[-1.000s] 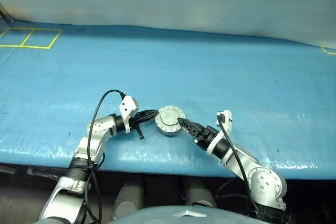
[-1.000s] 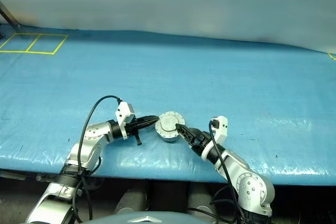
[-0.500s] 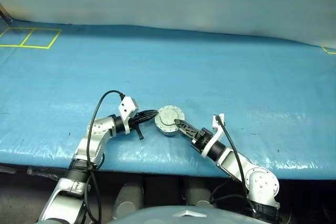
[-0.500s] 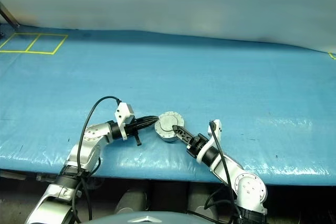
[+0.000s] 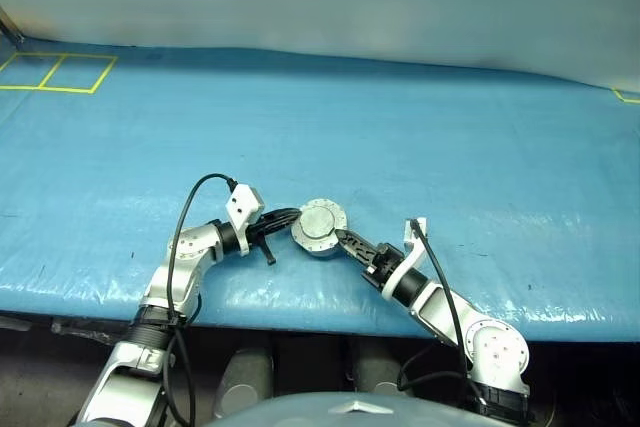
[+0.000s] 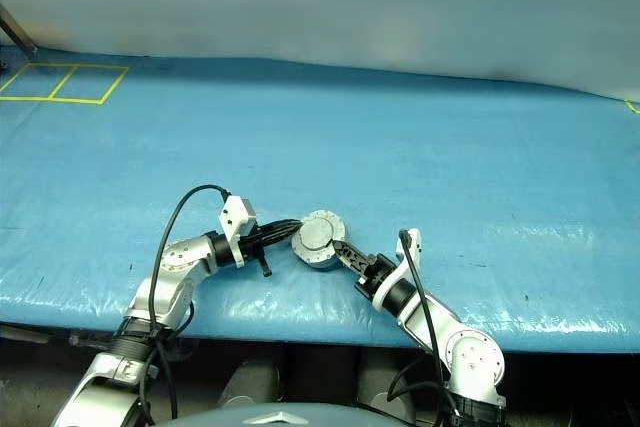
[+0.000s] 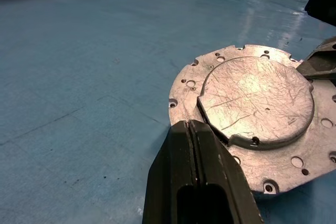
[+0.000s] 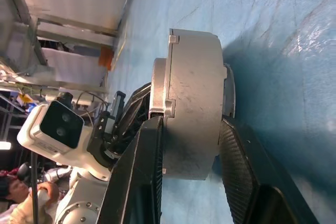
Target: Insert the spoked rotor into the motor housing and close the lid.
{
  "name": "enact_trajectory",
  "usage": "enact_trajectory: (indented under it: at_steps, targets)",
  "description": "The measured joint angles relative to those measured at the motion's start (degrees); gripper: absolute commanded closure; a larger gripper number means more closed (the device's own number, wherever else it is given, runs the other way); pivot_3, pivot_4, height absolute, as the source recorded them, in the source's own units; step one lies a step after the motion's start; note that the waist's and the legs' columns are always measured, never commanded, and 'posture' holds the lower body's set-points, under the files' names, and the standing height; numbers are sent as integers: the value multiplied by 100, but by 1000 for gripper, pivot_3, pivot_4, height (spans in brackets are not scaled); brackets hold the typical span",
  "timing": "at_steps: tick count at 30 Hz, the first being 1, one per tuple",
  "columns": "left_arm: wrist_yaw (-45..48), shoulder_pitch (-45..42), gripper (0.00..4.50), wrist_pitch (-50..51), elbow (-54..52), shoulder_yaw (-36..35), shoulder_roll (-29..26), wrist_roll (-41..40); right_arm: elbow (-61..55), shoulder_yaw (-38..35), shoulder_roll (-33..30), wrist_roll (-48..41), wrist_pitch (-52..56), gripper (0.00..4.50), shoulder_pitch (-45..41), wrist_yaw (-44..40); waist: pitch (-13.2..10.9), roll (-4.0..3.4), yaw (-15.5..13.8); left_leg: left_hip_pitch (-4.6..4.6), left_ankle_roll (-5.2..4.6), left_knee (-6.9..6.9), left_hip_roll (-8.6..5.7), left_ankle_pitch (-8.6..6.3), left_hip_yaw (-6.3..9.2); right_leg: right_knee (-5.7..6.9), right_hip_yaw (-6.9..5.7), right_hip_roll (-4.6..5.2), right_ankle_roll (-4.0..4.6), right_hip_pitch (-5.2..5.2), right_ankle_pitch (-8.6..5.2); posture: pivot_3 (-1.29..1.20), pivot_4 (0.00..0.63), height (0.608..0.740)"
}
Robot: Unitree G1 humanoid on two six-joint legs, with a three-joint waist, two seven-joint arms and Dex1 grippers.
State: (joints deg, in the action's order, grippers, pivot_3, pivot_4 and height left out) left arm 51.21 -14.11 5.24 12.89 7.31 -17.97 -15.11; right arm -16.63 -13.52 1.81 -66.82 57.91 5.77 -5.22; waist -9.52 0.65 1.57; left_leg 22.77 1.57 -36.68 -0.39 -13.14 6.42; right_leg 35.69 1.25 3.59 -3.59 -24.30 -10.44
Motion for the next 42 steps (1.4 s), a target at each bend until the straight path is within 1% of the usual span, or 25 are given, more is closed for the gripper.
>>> enact_trajectory:
  at_steps: [6,11,14,19,22,24,27,28,33,34,38,40,42]
  targets:
    - [-208,8,4500,822,-158,-356,183,-612,142,-175,104,-393,-215,3339,-110,372,-4,-4,14,18,0,-3,-1,0,1,1,-1,0,-1,-14,1,0,150,740]
    - [-248,60,4500,987,-295,-452,196,-670,229,-284,134,-567,-443,3339,-217,590,-7,-9,26,18,-1,4,-1,0,0,1,0,-2,-1,-16,1,0,150,740]
    - [-314,186,4500,1248,-412,-487,249,-847,259,-325,144,-662,-561,3339,-227,653,-10,-11,42,18,-1,5,-1,0,1,1,0,-2,0,-16,0,0,150,740]
    - [-581,352,4500,1590,-646,-676,488,-1130,274,-397,112,-862,-794,3339,-381,653,-23,-22,64,19,-1,-1,-1,1,-2,1,2,-2,-1,-17,1,0,150,740]
    - [-775,419,3882,1598,-742,-696,679,-1216,212,-408,63,-1061,-930,3339,-560,615,-23,-22,64,18,-1,1,0,1,-1,3,1,-4,-1,-17,1,0,150,740]
    - [-833,473,3218,1712,-790,-755,816,-1367,193,-401,62,-1215,-981,3339,-595,606,-24,-22,64,19,-1,3,0,1,0,3,2,-5,0,-17,1,0,150,740]
    - [-879,538,2242,1976,-926,-909,1070,-1800,156,-379,56,-1537,-1033,3339,-659,616,-25,-23,64,21,-1,2,-1,1,0,2,2,-5,-1,-18,1,0,150,740]
    - [-896,544,1848,2084,-966,-946,1128,-1957,101,-358,47,-1632,-1044,3339,-680,616,-25,-23,64,21,-1,1,-1,1,0,3,2,-5,0,-18,1,0,150,740]
    - [-1056,540,213,2699,-1300,-1381,1495,-3007,-164,-209,-75,-1929,-1144,3339,-785,616,-26,-23,67,21,-2,-10,-1,1,0,4,2,-5,-1,-15,1,0,150,740]
    - [-1128,520,45,2895,-1305,-1511,1567,-3303,-187,-163,-121,-1965,-1152,3339,-785,614,-25,-23,67,21,-2,-12,-1,1,1,4,2,-5,-1,-14,1,0,150,740]
    - [-1290,440,45,3564,-1303,-1862,1693,-4245,-190,-30,-280,-2045,-1152,3339,-784,614,-26,-21,67,27,-2,-21,-2,0,1,5,1,-5,-2,-14,2,0,150,740]
    - [-1376,423,45,3772,-1304,-1870,1698,-4434,-206,62,-353,-2052,-1152,3339,-770,614,-26,-21,66,27,-2,-23,-2,0,0,5,2,-5,-3,-14,2,0,150,740]
    - [-1411,422,45,3886,-1303,-1842,1691,-4460,-245,160,-372,-2052,-1157,3339,-724,614,-27,-21,66,27,-2,-22,-2,0,1,6,2,-6,-2,-14,2,0,150,740]
